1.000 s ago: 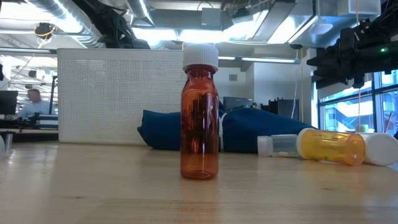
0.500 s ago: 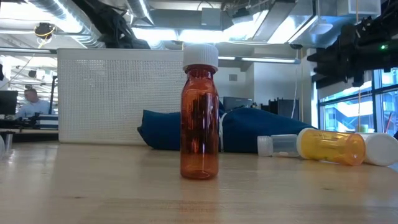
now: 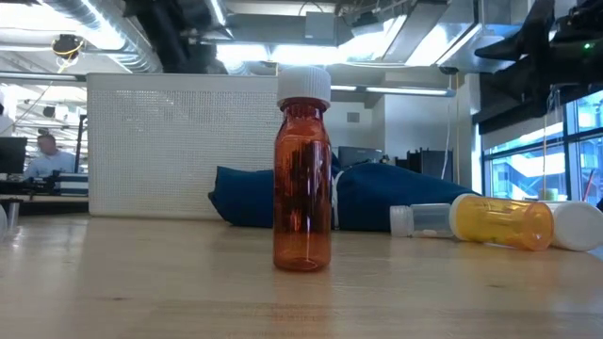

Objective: Pick & place medical supplies in basket/bin
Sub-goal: Put the white bandage into the white container

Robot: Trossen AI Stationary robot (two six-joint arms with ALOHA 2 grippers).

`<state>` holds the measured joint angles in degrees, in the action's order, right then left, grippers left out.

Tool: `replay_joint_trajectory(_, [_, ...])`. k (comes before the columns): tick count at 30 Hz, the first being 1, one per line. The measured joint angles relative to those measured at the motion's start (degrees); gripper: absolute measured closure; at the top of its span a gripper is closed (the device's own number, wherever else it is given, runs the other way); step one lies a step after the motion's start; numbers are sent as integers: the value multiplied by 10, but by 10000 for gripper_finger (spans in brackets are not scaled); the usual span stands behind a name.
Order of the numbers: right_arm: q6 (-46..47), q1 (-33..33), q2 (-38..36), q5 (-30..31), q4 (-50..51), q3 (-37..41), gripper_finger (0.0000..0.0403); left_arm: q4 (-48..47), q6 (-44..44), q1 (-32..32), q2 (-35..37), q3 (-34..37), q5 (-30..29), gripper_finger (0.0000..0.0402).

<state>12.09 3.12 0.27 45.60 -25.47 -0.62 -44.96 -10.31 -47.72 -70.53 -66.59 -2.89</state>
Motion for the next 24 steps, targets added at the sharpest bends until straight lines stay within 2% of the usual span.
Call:
replay_joint_trajectory(6, [-16, 0, 15, -37, 32, -73, 146, 11, 83, 0, 62, 0, 11, 130])
replay_joint_trajectory(10, [-21, 0, 69, -48, 145, -159, 146, 27, 112, 0, 99, 0, 35, 128])
replay_joint_trajectory(16, [-48, -3, 245, -49, 296, -310, 146, 62, 127, 0, 126, 0, 59, 130])
replay_joint_trajectory(20, [-68, -40, 371, -55, 419, -425, 146, 67, 127, 0, 127, 0, 56, 128])
replay_joint_trajectory(24, [-73, -117, 490, -150, 571, -546, 146, 67, 127, 0, 125, 0, 56, 129])
